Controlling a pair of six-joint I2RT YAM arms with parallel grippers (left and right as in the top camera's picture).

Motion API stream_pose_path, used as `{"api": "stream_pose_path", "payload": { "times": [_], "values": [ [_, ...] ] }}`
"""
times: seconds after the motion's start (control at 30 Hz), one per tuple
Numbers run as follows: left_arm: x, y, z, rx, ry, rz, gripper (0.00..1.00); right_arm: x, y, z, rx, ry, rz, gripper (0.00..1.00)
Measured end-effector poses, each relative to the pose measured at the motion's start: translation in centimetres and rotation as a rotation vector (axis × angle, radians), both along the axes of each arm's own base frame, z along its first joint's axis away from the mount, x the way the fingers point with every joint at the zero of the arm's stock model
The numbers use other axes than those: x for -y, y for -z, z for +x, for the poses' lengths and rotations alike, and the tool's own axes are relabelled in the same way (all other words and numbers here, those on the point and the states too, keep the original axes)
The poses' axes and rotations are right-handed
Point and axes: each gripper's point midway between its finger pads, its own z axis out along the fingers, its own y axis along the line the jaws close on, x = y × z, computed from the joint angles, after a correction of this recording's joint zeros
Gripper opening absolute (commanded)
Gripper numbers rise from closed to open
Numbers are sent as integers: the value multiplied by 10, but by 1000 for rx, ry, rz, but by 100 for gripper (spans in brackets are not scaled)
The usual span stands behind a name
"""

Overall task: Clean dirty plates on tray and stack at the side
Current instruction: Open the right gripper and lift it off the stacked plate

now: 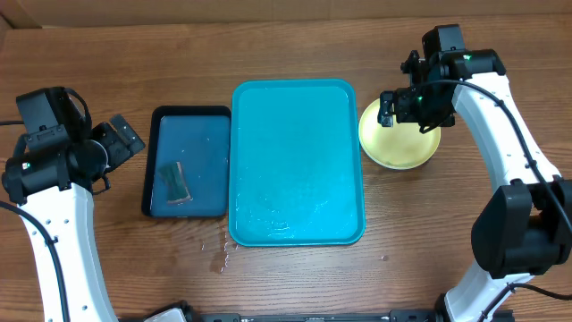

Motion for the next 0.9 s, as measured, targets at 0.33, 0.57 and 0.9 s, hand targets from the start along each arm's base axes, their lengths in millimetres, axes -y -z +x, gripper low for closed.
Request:
{"api": "stream_pose_path", "payload": {
  "times": [0.33,0.57,0.9],
  "values": [
    [0,0,0,0,0,0,100,0,0,1,3,-4,0,100],
    [0,0,0,0,0,0,100,0,0,1,4,-7,-1,100],
    [0,0,0,0,0,0,100,0,-31,-2,83,-7,6,100]
  ]
}}
